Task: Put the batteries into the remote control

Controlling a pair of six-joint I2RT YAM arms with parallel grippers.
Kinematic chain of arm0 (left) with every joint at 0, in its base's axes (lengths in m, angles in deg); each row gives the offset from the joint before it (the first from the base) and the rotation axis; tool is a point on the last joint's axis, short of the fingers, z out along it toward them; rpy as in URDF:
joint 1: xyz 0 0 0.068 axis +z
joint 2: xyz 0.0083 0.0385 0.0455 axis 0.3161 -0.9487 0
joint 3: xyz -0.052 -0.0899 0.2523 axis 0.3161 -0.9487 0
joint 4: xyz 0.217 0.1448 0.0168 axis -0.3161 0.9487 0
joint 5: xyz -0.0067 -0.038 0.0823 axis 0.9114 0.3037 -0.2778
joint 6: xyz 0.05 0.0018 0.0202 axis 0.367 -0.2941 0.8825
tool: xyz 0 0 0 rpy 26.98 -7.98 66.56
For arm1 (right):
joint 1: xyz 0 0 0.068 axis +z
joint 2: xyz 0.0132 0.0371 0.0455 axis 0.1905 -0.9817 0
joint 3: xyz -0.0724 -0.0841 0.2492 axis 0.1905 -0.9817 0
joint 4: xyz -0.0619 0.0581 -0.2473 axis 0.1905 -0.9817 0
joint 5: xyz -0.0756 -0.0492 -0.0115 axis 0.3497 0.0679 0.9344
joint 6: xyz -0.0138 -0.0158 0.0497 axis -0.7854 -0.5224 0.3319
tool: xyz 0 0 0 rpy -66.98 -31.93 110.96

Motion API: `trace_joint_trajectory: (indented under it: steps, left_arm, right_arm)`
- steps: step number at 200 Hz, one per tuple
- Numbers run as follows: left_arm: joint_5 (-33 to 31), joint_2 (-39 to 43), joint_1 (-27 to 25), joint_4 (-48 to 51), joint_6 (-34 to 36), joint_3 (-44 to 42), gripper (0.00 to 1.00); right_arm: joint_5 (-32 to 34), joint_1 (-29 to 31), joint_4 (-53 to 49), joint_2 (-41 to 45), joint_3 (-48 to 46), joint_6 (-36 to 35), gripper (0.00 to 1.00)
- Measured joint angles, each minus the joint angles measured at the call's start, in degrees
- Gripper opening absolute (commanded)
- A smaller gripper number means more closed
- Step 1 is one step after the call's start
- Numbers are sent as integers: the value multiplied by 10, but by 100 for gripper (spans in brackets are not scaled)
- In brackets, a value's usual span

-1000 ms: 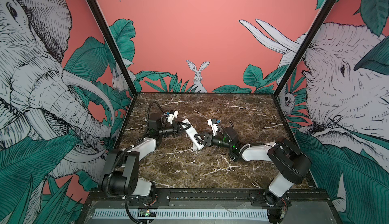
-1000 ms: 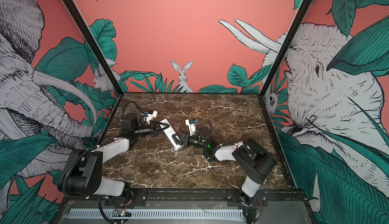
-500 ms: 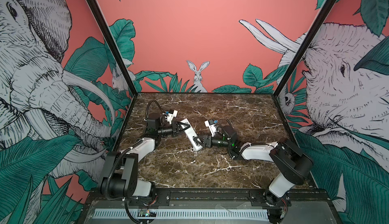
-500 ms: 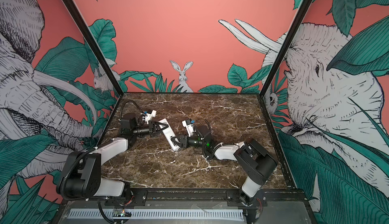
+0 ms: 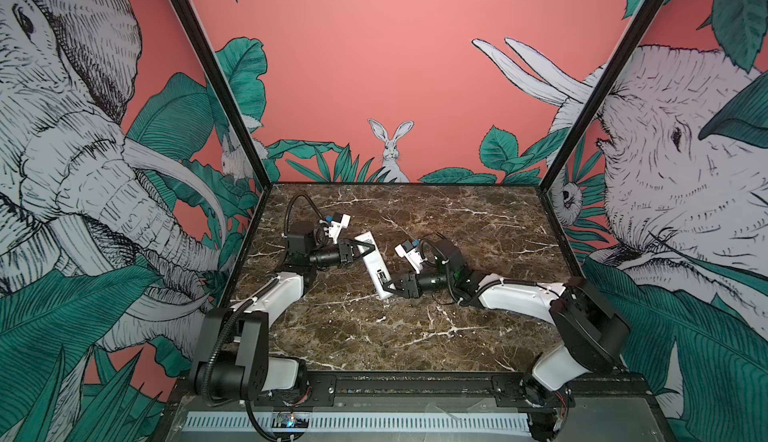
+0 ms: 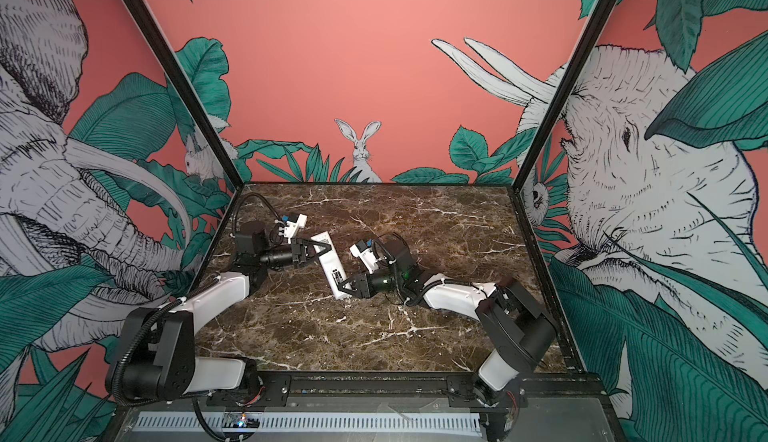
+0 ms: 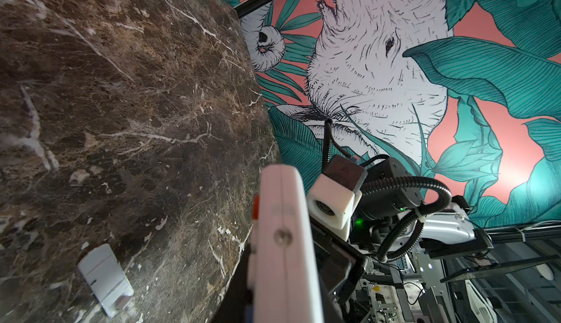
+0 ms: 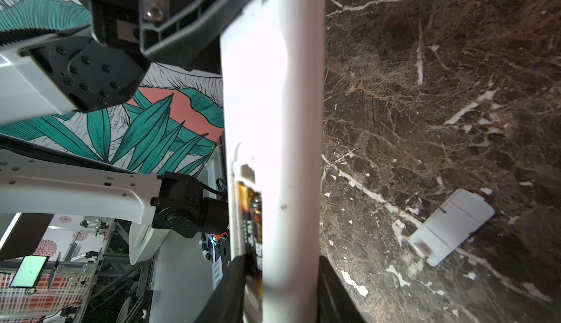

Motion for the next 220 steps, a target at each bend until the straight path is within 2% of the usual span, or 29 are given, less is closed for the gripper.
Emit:
trace_joint_trajectory:
  steps: [23,46,88,130,157,180,220]
  left_arm:
    - [-9,13,0,78,42,28,0]
    - [-42,32,-2,199,113,73,0]
    - [-188,48,9,406,250,160,0]
    - [-309,60,10,523,315,171,0]
    - [-366,84,10,565,338,171,0]
    - [-406,107,11,590,351,171,0]
    - [-417,106,11,597,351,155,0]
  right_arm:
    - [20,-1,-32,17,2,-9,64]
    - [45,0,-47,31,2,-11,68]
    - [110,5,-115,55,1,-7,70]
    - [232,50,-238,9,61,-11,71]
    - [297,87,-286,-43,111,-11,67]
    - [337,109,-332,-85,155,-10,61]
    - [387,129,-392,-150,225,-9,45]
